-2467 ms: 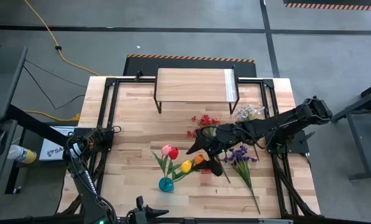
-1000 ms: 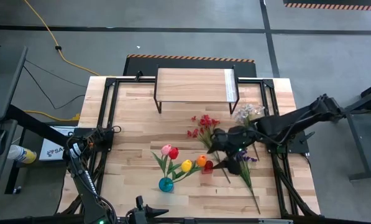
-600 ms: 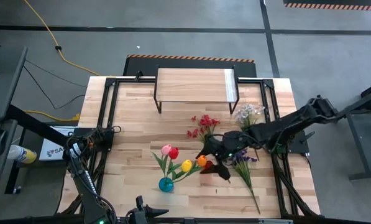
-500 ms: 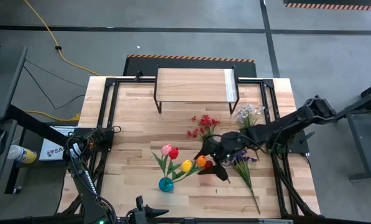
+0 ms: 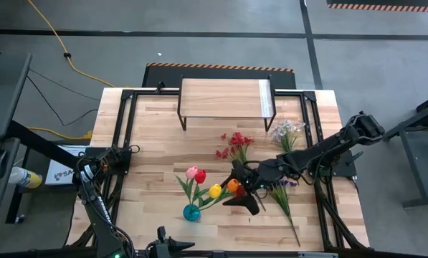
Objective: Pick and place flowers into a vace then onto a shelf
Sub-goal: Put the orange tulip into the blue transparent vase
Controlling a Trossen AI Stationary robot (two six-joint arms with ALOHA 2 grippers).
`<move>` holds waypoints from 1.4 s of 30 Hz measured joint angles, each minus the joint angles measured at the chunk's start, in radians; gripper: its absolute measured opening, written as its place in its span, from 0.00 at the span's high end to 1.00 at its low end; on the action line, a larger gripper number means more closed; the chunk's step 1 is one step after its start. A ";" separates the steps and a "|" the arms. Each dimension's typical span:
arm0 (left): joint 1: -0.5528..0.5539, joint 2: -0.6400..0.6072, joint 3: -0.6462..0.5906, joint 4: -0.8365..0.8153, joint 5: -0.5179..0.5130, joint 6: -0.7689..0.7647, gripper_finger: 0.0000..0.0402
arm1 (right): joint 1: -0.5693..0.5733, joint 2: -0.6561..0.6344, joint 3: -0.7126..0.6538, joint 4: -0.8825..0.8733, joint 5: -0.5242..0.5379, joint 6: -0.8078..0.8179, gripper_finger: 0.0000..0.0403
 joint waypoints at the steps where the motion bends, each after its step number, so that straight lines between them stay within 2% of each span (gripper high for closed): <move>1: 0.000 0.000 0.000 0.001 0.000 0.000 0.41 | 0.003 0.000 0.000 -0.001 0.005 0.000 0.27; 31: 0.000 0.000 0.000 -0.004 0.019 0.003 0.41 | 0.014 0.000 0.000 -0.006 0.014 -0.053 0.91; 36: 0.000 0.000 0.000 -0.004 0.019 0.003 0.41 | 0.014 0.000 0.000 0.004 0.014 -0.064 0.98; 42: 0.000 0.000 0.000 -0.007 0.019 0.003 0.41 | 0.014 0.000 0.000 0.033 0.014 -0.064 0.97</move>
